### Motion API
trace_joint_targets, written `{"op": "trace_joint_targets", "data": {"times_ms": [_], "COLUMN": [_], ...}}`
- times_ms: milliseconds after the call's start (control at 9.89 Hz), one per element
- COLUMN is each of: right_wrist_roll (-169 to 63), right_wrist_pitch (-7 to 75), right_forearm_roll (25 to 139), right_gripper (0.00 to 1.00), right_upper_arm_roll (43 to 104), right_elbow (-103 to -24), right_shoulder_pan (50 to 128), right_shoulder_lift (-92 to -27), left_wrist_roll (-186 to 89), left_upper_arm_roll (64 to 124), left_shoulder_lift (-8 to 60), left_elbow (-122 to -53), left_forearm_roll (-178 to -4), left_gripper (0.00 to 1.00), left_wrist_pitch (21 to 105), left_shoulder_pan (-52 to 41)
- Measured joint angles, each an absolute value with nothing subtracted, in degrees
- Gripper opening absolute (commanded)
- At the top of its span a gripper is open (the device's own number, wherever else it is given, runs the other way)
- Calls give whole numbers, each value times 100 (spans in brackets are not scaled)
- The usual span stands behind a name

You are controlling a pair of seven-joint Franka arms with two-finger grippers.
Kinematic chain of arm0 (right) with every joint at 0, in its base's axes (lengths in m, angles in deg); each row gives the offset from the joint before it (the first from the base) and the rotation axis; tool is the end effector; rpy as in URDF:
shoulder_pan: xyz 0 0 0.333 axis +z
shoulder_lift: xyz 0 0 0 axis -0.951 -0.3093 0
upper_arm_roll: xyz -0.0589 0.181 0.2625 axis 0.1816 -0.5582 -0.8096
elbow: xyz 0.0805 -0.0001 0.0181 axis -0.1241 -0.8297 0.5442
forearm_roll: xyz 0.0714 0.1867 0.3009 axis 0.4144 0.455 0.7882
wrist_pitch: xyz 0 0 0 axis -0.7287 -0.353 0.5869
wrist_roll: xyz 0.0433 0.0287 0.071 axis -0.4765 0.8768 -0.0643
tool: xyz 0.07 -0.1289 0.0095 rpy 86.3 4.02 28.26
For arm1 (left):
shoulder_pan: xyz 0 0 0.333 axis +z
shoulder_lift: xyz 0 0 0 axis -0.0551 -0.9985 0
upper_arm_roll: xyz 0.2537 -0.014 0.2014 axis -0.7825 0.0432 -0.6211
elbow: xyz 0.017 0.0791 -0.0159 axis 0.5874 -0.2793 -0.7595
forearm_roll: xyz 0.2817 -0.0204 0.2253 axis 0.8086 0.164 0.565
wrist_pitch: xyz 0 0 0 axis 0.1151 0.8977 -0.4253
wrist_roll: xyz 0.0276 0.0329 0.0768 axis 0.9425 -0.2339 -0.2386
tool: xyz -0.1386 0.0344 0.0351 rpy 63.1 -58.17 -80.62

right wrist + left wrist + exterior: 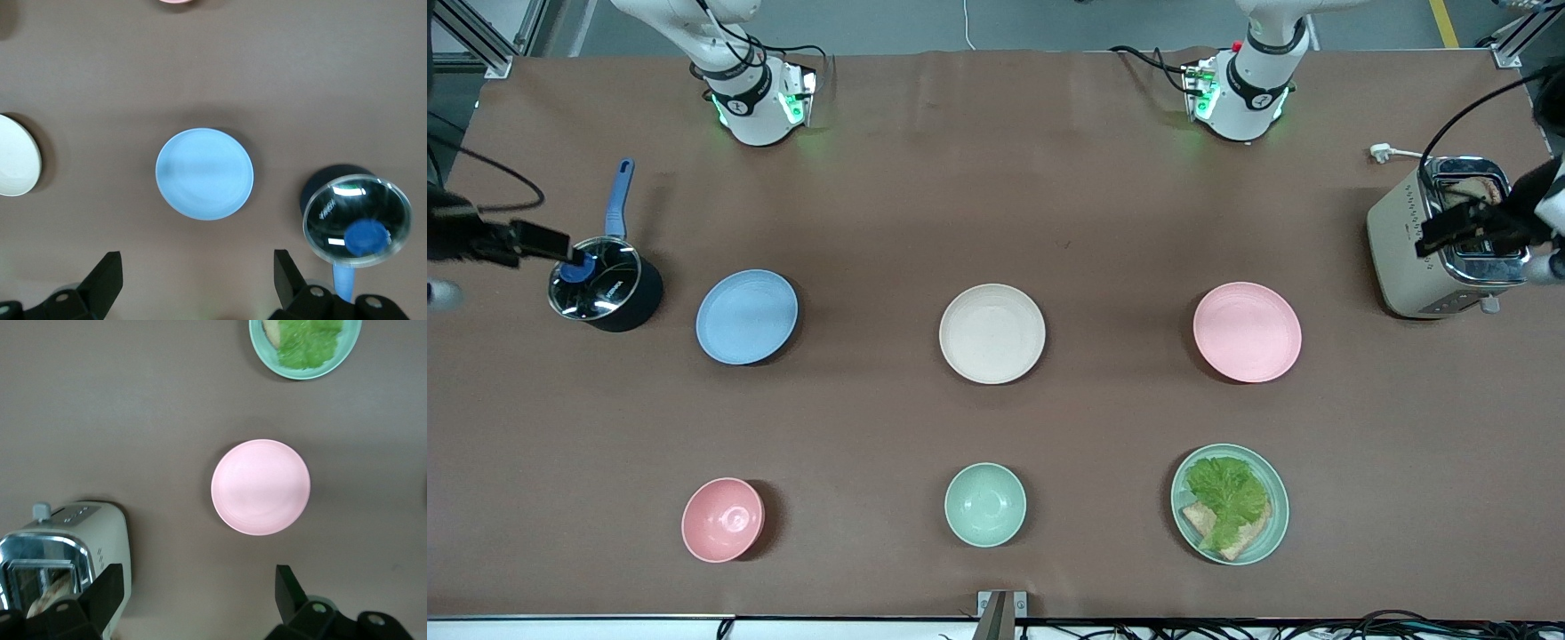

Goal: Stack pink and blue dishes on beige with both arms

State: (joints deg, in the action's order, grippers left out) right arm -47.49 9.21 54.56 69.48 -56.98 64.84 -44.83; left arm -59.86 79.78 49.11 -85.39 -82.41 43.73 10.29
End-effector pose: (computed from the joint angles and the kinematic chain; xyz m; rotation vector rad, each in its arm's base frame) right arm 0.5498 -0.0589 0.4950 -2.9483 -0.0244 0.2302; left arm 0.5376 0.0284 0.5208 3.1264 -0.0483 -0.0708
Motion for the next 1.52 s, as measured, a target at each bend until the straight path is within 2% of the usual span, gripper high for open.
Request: {"op": "trace_joint_targets", "data": {"times_ms": [303, 506, 607, 809, 910, 1112, 1517], "right_wrist_roll": [-3101, -2104, -1755, -1453, -1349, -907, -10], "right_wrist_pitch": [2565, 3728, 4201, 5072, 5476, 5680, 5685], "right_forearm_roll": [6179, 6504, 6679, 6793, 6886, 7309, 8369], "right_gripper": [100, 100, 100, 100, 97, 92, 71], "right_upper_arm_roll": [7348, 7479, 7488, 7475, 7454, 7415, 7402], "right_elbow": [-7051, -7801, -8088, -8541, -8770, -9013, -9217], "right_shoulder_pan": [6410, 6375, 6371, 6378, 6396, 6442, 6493], "right_shoulder_lift": [-4962, -5312, -5436, -5595, -5642, -5702, -5821], "left_wrist_roll": [-6394, -6848, -7009, -7082, -7083, -7083, -7082], "left_upper_arm_roll": [7980, 7979, 7982, 8039, 8107, 8228, 8266], "left_shoulder_lift": [4609, 4031, 3687, 3112, 2904, 2616, 2373], "left_elbow": [-9949, -10317, -10342, -10340, -10338, -10333, -10331], "left_forearm_roll": [-8254, -8328, -8460, -8567, -8569, -8570, -8572], "left_gripper": [100, 97, 90, 69, 61, 49, 11], "left_wrist_pitch": [6271, 7030, 7290, 7661, 7743, 7779, 7780], "left_shoulder_pan": [1209, 1328, 1363, 1362, 1359, 1354, 1356]}}
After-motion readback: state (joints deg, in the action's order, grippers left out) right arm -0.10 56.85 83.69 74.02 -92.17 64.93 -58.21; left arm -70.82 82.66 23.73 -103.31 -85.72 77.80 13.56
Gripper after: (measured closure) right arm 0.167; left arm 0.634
